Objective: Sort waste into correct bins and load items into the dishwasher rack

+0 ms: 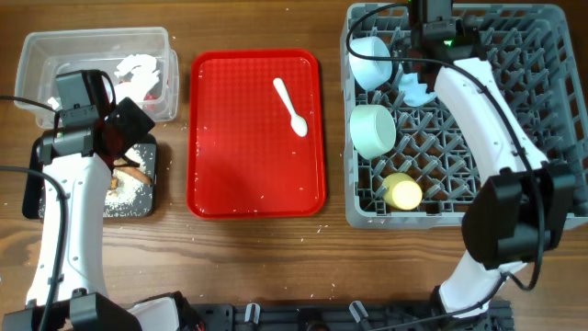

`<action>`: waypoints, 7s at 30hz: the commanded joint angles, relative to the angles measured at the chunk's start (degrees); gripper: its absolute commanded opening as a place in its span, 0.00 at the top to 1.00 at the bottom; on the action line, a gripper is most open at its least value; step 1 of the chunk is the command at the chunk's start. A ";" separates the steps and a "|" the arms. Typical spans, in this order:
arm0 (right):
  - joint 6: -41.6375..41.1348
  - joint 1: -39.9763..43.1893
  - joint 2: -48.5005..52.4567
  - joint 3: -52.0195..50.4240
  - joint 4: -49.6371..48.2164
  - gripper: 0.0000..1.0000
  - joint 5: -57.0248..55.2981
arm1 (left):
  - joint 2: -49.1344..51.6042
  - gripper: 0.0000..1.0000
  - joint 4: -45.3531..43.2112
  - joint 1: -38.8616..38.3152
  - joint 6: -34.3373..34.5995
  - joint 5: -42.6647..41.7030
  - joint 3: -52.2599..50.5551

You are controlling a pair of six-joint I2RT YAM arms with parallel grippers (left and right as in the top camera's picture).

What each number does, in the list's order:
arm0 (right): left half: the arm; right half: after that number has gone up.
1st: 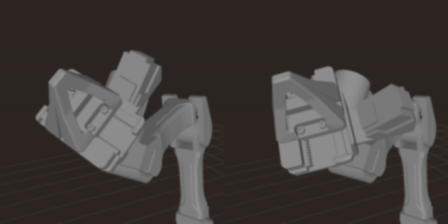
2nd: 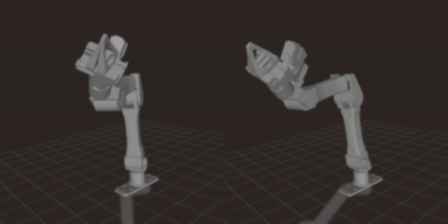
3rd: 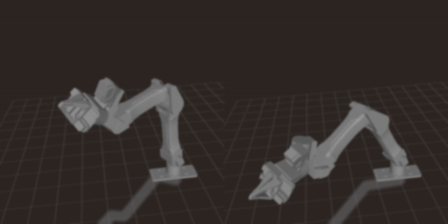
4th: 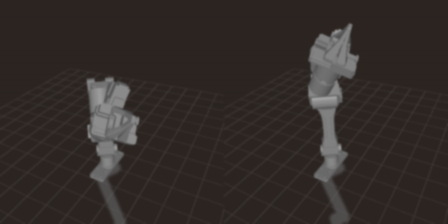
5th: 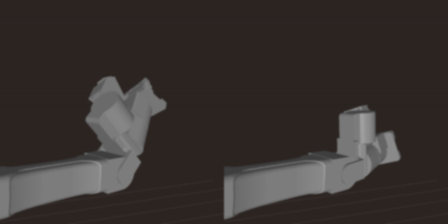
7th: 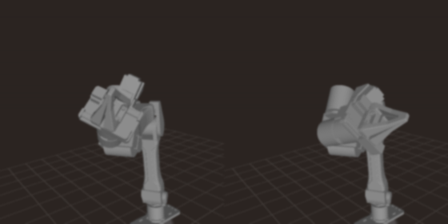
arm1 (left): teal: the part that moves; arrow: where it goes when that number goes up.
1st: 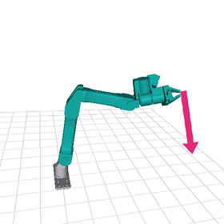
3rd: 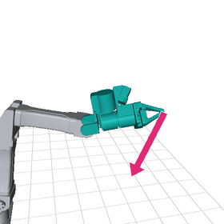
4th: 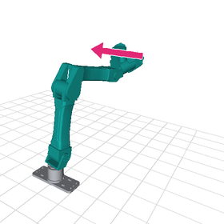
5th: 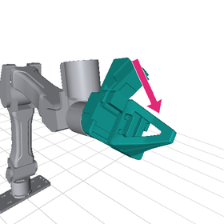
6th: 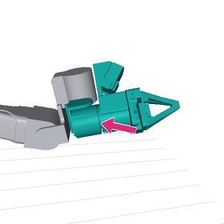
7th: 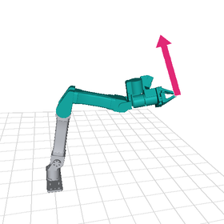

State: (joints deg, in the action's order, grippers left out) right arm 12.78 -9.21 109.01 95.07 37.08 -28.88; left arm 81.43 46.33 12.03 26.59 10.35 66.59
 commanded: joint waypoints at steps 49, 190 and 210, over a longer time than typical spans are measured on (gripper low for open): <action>-21.77 -20.17 19.82 0.22 7.85 0.96 40.74 | -0.44 0.00 0.04 0.24 -0.90 -0.46 0.61; -20.37 7.74 -108.74 -94.77 -37.22 0.00 32.76 | -20.09 0.00 0.13 -8.76 -2.58 4.39 -4.20; -20.35 7.74 -108.74 -94.77 -37.22 0.00 32.76 | -71.76 0.00 -48.72 -15.30 -2.45 -9.18 -63.71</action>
State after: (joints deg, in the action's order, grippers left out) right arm -6.61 -1.65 0.89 0.36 0.01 3.81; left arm 12.60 -1.98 -2.96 25.10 -0.54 5.76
